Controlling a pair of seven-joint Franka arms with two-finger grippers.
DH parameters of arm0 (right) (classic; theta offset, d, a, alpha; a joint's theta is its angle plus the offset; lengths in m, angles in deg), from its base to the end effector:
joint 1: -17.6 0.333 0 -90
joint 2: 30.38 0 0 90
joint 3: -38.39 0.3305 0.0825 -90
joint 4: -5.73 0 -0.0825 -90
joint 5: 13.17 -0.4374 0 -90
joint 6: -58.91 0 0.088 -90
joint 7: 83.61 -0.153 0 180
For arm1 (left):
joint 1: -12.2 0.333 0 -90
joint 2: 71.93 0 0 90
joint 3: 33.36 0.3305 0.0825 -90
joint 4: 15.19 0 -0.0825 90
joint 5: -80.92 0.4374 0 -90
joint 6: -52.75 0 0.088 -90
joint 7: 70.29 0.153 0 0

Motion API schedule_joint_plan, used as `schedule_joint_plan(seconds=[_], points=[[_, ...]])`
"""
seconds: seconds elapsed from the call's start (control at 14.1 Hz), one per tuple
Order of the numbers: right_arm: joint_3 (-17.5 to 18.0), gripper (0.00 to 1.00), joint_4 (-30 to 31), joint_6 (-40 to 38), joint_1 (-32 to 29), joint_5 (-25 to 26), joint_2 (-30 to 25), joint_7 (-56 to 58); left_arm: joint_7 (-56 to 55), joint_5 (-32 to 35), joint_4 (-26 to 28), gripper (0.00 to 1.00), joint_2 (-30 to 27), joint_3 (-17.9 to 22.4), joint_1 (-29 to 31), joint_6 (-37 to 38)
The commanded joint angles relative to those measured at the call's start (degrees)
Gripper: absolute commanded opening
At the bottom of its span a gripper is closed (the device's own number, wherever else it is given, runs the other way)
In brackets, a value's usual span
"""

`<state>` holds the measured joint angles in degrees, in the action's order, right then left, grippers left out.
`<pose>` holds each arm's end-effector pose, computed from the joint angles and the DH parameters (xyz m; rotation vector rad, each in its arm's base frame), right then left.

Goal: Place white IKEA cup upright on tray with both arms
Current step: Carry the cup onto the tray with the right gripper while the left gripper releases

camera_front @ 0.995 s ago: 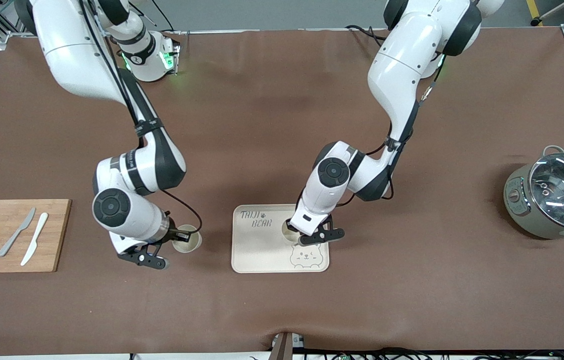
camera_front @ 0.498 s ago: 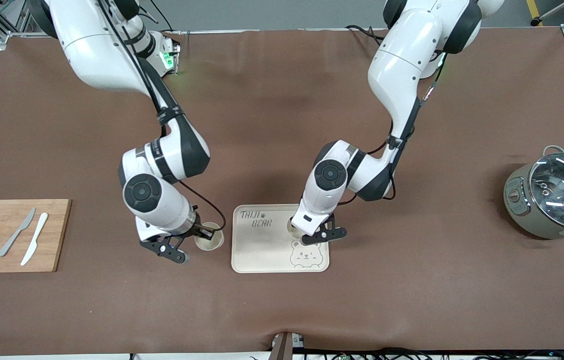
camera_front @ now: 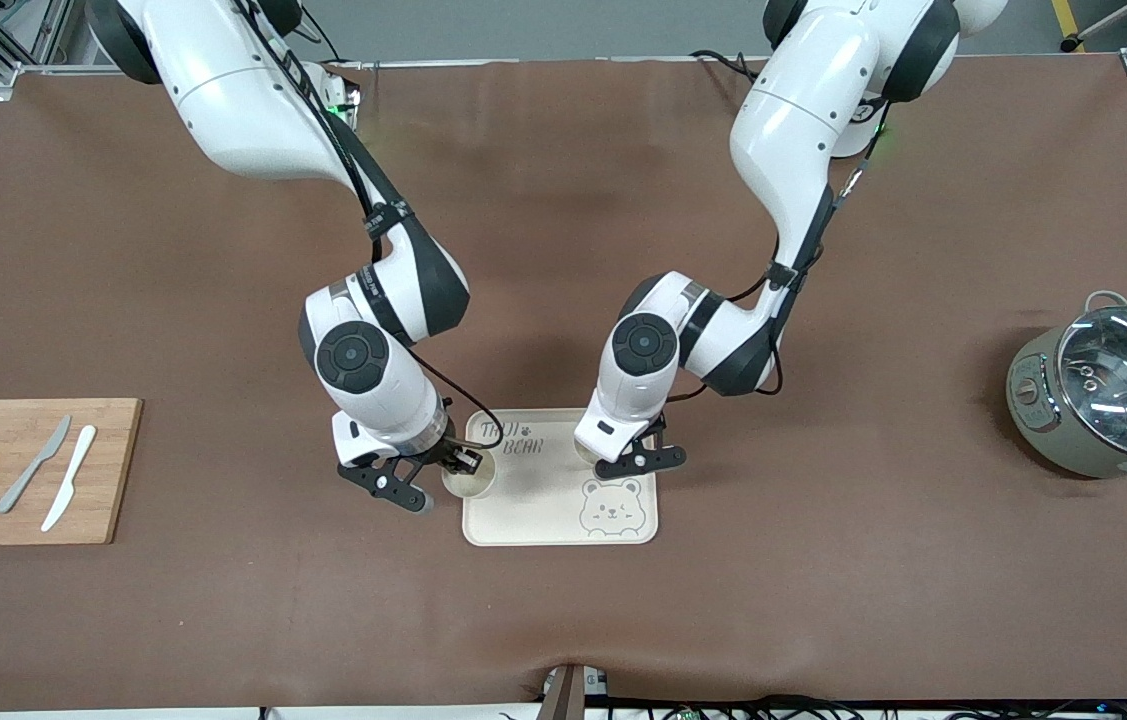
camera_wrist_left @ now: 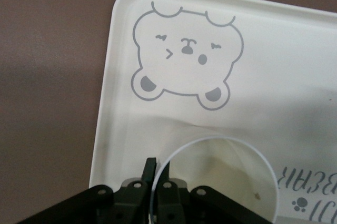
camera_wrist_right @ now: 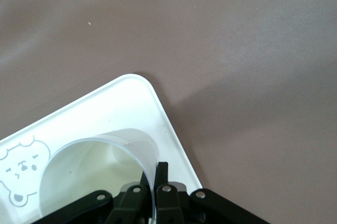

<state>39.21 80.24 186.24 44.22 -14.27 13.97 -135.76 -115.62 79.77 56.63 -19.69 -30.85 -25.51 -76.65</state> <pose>0.7305 0.3781 0.2345 -2.9485 0.6696 -0.1471 0.6668 -0.4812 0.1498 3.0805 0.2628 0.1287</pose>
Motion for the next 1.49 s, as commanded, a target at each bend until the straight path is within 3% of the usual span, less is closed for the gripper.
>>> schedule_joint_plan(seconds=[0.0,0.28,0.36,0.43,0.85,1.0,1.07,1.14,1.21,1.42], points=[[-0.56,0.0,-0.68,1.78,0.89,-0.57,1.96,-0.76,-0.82,1.68,0.69,0.0,-0.73,1.0,-0.43,0.9],[-0.47,0.0,-0.68,4.68,1.59,-0.57,4.07,-0.5,-0.82,2.3,0.69,0.0,-0.73,1.0,-0.08,0.9],[-0.47,0.0,-0.77,5.38,1.68,-0.65,4.6,-0.5,-0.82,2.21,0.61,0.27,-0.82,0.92,0.01,0.9],[-0.47,0.0,-0.68,6.08,1.76,-0.65,5.04,-0.59,-0.82,2.47,0.69,0.99,-0.73,1.0,0.09,0.81],[-0.47,0.0,-0.68,6.44,2.56,-0.65,6.01,-0.85,-6.79,2.03,0.52,1.0,-2.75,1.97,-0.61,1.33],[-0.47,0.0,-0.77,6.44,2.47,-0.65,6.1,-0.85,-6.53,1.86,0.43,1.0,-5.47,1.71,-0.35,6.31],[-0.47,0.11,-0.68,6.44,2.47,-0.65,6.1,-0.85,-6.27,1.77,0.43,1.0,-7.31,1.45,0.26,9.48],[-0.47,0.72,-0.68,6.44,2.47,-0.65,6.01,-0.85,-5.74,1.77,0.43,1.0,-9.41,1.62,0.71,11.34],[-0.47,1.0,-0.68,6.44,2.47,-0.65,6.01,-0.85,-4.43,1.77,0.43,1.0,-11.18,1.62,1.93,11.88],[-0.56,1.0,-0.77,5.57,2.38,-0.65,4.87,-0.15,2.06,1.42,0.87,1.0,-15.75,1.36,6.93,14.42]])
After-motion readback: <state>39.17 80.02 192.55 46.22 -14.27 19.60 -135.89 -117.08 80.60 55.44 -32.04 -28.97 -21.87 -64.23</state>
